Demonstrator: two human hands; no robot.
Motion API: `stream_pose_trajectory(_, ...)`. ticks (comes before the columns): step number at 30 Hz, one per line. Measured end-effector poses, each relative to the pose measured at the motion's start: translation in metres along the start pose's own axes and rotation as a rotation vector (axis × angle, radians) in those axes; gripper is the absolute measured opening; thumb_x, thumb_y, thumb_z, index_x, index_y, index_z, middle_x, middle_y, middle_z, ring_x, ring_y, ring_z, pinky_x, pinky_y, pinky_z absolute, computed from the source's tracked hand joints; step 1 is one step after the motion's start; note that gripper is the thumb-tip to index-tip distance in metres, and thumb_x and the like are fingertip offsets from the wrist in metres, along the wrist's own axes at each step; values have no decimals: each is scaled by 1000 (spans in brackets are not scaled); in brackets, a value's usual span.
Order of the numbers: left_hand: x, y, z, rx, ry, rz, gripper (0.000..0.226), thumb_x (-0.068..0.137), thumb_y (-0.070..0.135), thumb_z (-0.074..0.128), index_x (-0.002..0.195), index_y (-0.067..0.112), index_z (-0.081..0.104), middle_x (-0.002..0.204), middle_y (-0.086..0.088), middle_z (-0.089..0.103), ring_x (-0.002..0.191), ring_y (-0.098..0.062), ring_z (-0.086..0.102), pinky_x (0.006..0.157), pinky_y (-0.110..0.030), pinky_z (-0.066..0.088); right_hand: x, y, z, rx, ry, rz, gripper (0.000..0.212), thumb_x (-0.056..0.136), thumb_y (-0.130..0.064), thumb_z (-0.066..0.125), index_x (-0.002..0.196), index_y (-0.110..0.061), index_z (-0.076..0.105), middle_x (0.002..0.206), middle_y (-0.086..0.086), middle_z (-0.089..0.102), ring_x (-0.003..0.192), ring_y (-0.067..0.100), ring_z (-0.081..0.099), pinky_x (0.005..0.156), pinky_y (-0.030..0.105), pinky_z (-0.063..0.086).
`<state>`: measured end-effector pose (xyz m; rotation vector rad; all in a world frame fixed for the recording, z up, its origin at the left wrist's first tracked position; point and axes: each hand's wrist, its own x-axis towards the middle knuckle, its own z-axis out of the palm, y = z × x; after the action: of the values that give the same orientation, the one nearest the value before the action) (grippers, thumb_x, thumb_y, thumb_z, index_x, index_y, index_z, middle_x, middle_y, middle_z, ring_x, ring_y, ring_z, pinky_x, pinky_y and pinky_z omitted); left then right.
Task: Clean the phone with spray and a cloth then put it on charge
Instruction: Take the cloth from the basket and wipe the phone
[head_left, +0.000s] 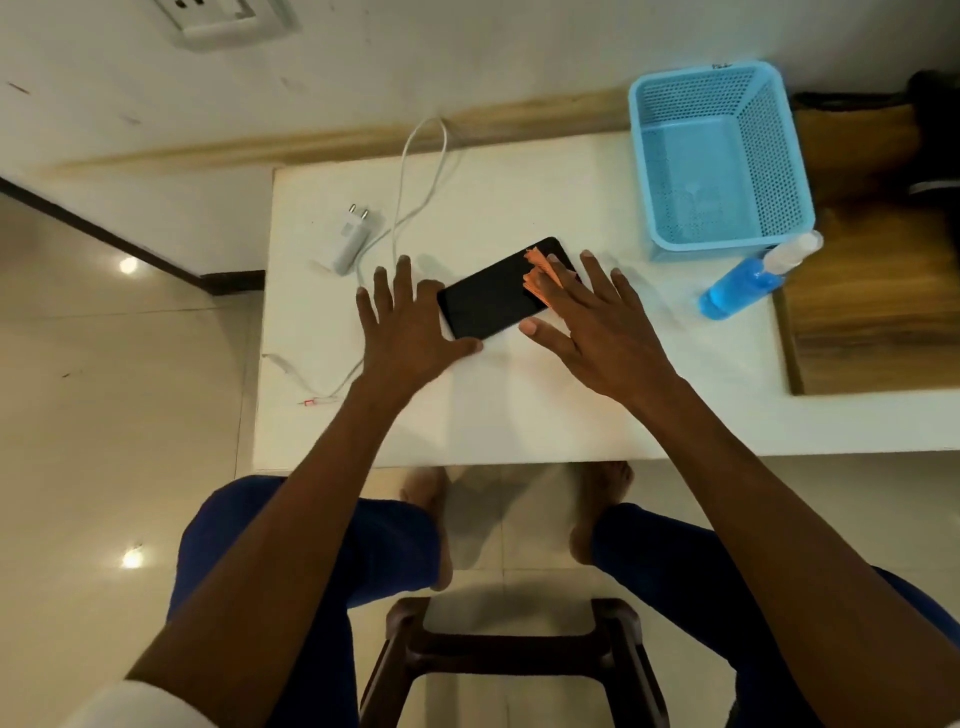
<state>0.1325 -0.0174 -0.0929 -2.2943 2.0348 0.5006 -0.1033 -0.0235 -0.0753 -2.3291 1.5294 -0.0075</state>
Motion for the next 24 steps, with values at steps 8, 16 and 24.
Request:
stream_pose_trajectory(8, -8, 3, 7, 67, 58, 9, 96, 69, 78, 64, 137, 14, 41, 165, -14, 4, 151, -39, -3, 118, -57, -2, 12, -7, 13, -69, -5, -12, 81, 91, -75, 2, 158, -31, 16, 167, -6, 9, 154, 29, 4, 122, 55, 13)
stream_pose_trajectory(16, -9, 0, 11, -42, 77, 23, 89, 73, 75, 63, 137, 17, 43, 164, -13, 8, 151, -38, 1, 120, -55, 2, 37, -21, 33, -132, 13, -84, 76, 95, -73, 10, 158, -30, 16, 167, -9, 9, 154, 32, 5, 120, 61, 11)
stream_pose_trajectory(24, -5, -2, 10, -76, 43, 11, 88, 71, 72, 69, 135, 17, 43, 165, -10, 6, 151, -37, -3, 120, -56, 0, 51, -17, 31, -156, 55, -44, 76, 96, -73, 5, 157, -30, 20, 166, -10, 15, 153, 34, 10, 119, 63, 10)
